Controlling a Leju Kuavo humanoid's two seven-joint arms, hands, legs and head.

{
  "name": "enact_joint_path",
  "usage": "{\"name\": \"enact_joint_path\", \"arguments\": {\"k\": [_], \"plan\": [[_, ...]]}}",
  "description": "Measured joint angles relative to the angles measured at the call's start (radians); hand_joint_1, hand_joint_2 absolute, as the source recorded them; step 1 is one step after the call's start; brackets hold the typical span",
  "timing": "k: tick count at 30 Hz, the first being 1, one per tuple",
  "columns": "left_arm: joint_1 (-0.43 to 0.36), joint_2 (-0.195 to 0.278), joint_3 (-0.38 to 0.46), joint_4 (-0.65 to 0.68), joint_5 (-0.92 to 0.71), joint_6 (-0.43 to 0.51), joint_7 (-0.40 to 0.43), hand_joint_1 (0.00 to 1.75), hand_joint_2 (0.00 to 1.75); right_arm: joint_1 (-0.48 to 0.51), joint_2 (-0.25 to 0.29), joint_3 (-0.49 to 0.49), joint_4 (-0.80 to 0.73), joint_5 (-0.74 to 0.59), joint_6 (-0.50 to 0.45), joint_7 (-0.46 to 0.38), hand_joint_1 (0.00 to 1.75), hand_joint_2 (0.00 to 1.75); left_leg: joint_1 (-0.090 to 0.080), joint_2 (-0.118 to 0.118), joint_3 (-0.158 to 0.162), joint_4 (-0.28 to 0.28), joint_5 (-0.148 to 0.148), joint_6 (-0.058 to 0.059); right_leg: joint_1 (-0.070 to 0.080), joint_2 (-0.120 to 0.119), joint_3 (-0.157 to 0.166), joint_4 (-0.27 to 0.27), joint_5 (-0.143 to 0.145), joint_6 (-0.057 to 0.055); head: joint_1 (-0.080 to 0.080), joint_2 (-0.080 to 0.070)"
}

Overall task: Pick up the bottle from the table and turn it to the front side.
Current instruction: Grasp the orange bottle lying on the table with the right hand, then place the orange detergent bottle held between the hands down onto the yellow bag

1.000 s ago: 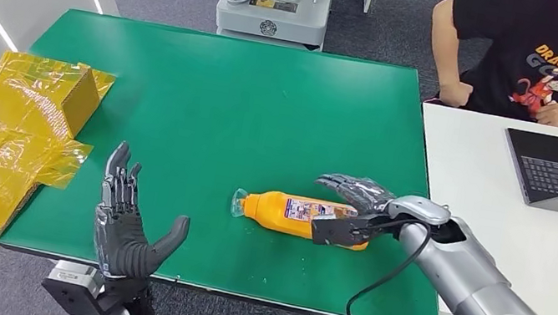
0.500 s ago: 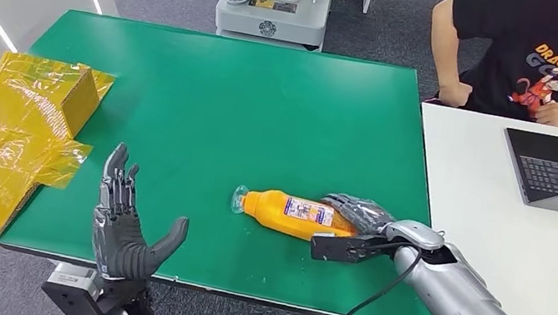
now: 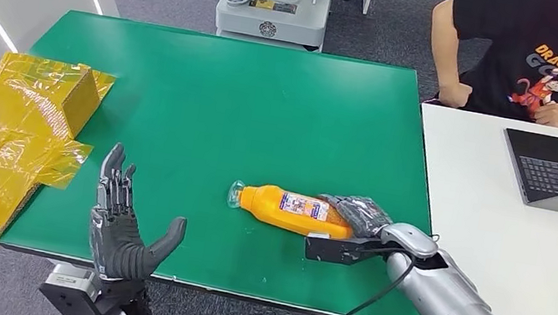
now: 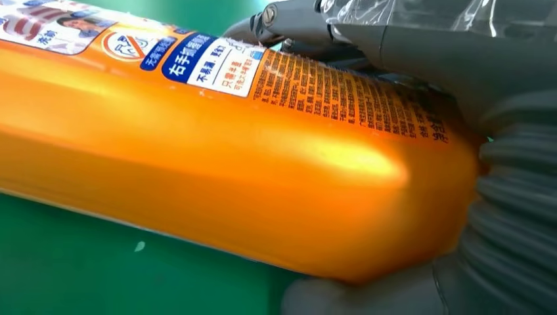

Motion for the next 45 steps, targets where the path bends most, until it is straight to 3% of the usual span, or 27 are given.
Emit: {"name": "enact_joint_path", "arguments": {"k": [4, 7, 11, 22, 25, 30, 45], "plan": [[0.0, 0.0, 0.0, 0.0, 0.0, -0.001, 0.0, 0.0, 1.75, 0.017, 0.009, -0.008, 0.001, -0.001, -0.062, -0.013, 1.75, 1.75, 0.0, 0.0, 0.0, 0.0, 0.0, 0.0, 0.0, 0.0, 0.0, 0.0, 0.0, 0.0, 0.0, 0.0], [0.001, 0.0, 0.0, 0.0, -0.011, -0.011, 0.0, 0.0, 1.75, 0.046, 0.024, -0.034, -0.011, -0.011, -0.193, -0.031, 1.75, 1.75, 0.0, -0.001, -0.001, 0.0, 0.0, 0.0, 0.0, 0.0, -0.001, 0.0, 0.0, 0.0, 0.0, 0.0], [-0.002, -0.003, -0.005, 0.003, -0.023, -0.053, 0.0, 0.0, 1.75, 0.102, 0.056, -0.121, -0.068, -0.059, -0.407, -0.055, 1.75, 1.75, 0.0, 0.0, -0.001, 0.0, 0.0, 0.0, 0.0, 0.0, -0.002, 0.0, 0.0, 0.0, 0.0, 0.0], [-0.084, -0.06, -0.019, 0.117, 0.173, -0.133, 0.042, 0.0, 1.75, 0.316, 0.151, -0.348, -0.231, -0.209, -0.669, -0.234, 1.75, 1.75, 0.0, -0.001, -0.002, 0.0, 0.0, 0.0, 0.0, -0.001, -0.002, 0.0, 0.0, 0.0, 0.0, 0.0], [-0.112, -0.063, -0.023, 0.159, 0.213, -0.143, 0.063, 0.0, 1.75, 0.363, 0.172, -0.354, -0.273, -0.191, -0.672, -0.258, 1.75, 1.75, 0.0, -0.001, -0.002, 0.0, 0.0, 0.0, 0.0, -0.001, -0.002, 0.0, 0.0, 0.0, 0.0, 0.0], [-0.15, -0.064, -0.027, 0.207, 0.253, -0.176, 0.084, 0.0, 1.75, 0.382, 0.189, -0.339, -0.318, -0.048, -0.661, -0.268, 1.75, 1.75, 0.0, 0.0, -0.002, 0.0, 0.0, 0.0, 0.0, 0.0, -0.003, 0.0, 0.0, 0.0, 0.0, 0.0], [-0.18, -0.064, -0.032, 0.251, 0.266, -0.232, 0.093, 0.0, 1.75, 0.382, 0.196, -0.271, -0.305, -0.03, -0.386, -0.223, 1.75, 1.75, 0.0, -0.001, -0.003, 0.0, 0.0, 0.0, 0.0, 0.0, -0.003, 0.0, 0.0, 0.0, 0.0, 0.0]]}}
